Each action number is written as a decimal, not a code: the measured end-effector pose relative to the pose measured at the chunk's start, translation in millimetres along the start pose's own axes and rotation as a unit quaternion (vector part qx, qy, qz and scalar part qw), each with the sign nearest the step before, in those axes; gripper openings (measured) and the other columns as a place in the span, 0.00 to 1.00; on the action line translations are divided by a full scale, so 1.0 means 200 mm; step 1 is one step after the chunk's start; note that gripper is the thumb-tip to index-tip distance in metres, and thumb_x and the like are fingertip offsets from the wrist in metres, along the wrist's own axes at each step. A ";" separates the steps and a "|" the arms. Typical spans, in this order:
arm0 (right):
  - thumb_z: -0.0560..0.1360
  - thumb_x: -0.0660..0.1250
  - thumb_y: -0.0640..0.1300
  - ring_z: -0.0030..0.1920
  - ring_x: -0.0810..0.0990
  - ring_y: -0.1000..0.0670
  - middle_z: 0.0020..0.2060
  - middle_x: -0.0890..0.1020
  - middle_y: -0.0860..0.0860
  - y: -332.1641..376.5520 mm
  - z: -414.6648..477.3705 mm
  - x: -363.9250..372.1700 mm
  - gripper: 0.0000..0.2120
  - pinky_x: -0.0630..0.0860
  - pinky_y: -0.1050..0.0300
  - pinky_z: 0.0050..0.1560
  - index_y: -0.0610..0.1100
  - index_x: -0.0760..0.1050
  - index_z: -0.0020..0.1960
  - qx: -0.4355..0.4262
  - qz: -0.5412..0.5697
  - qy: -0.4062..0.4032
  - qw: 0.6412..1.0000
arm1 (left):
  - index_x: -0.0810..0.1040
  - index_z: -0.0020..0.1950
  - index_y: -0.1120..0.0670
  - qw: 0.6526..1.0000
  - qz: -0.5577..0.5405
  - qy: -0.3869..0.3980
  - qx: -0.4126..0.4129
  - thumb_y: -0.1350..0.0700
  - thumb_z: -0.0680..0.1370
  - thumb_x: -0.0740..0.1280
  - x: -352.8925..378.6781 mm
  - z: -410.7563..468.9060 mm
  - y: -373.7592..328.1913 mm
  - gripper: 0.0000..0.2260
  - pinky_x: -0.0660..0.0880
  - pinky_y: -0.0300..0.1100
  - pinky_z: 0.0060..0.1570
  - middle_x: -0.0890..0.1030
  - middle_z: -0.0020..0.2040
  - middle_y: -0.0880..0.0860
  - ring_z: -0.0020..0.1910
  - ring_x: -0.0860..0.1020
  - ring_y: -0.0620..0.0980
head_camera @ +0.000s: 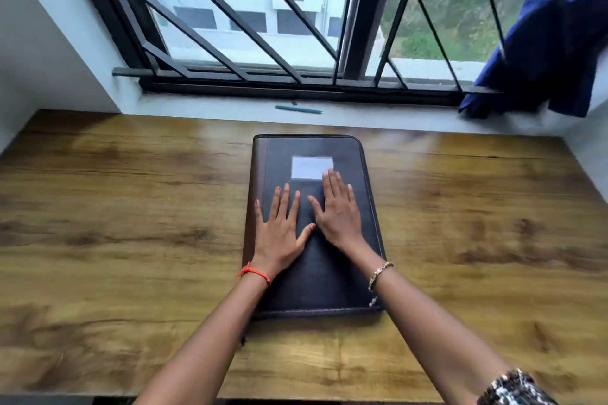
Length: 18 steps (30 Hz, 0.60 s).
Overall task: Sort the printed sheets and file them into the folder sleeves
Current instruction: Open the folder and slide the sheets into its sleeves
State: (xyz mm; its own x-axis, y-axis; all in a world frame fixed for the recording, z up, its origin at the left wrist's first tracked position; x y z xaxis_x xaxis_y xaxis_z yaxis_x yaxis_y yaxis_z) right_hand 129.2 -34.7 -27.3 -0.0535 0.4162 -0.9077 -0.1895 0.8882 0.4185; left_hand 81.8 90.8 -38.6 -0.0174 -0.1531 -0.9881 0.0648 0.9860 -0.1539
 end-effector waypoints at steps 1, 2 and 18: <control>0.80 0.53 0.57 0.77 0.45 0.51 0.77 0.48 0.49 -0.03 -0.06 0.01 0.32 0.39 0.53 0.74 0.43 0.46 0.77 0.012 -0.016 0.013 1.000 | 0.68 0.71 0.56 1.000 -0.003 -0.004 -0.004 0.37 0.74 0.49 0.01 -0.05 -0.01 0.33 0.57 0.68 0.64 0.66 0.73 0.58 0.72 0.65 0.56; 0.79 0.52 0.59 0.77 0.43 0.51 0.77 0.46 0.50 -0.05 -0.12 0.01 0.34 0.38 0.52 0.74 0.44 0.43 0.77 0.025 -0.027 0.027 0.999 | 0.64 0.73 0.55 1.000 -0.006 -0.010 -0.007 0.36 0.74 0.46 0.02 -0.10 -0.03 0.35 0.52 0.67 0.67 0.61 0.75 0.57 0.74 0.60 0.55; 0.78 0.46 0.64 0.76 0.39 0.53 0.77 0.42 0.50 -0.13 -0.39 0.04 0.37 0.36 0.47 0.75 0.43 0.41 0.77 0.054 -0.101 0.064 0.991 | 0.45 0.77 0.50 0.998 0.011 0.026 -0.055 0.32 0.69 0.34 0.06 -0.31 -0.07 0.39 0.37 0.60 0.70 0.43 0.78 0.51 0.76 0.42 0.48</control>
State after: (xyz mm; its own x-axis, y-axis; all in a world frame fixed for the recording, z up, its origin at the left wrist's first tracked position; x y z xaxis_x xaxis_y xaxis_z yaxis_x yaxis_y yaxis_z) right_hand 58.1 -69.9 -48.0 -0.1509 0.2054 -0.9670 -0.1034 0.9695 0.2221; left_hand 18.4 79.7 -48.3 -0.0700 -0.1296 -0.9891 -0.0431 0.9910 -0.1268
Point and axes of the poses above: each hand's wrist, its own z-axis towards the middle knuckle, its own x-axis out of the palm, y = z × x, the point moved 2 cm from there along z, towards the middle knuckle
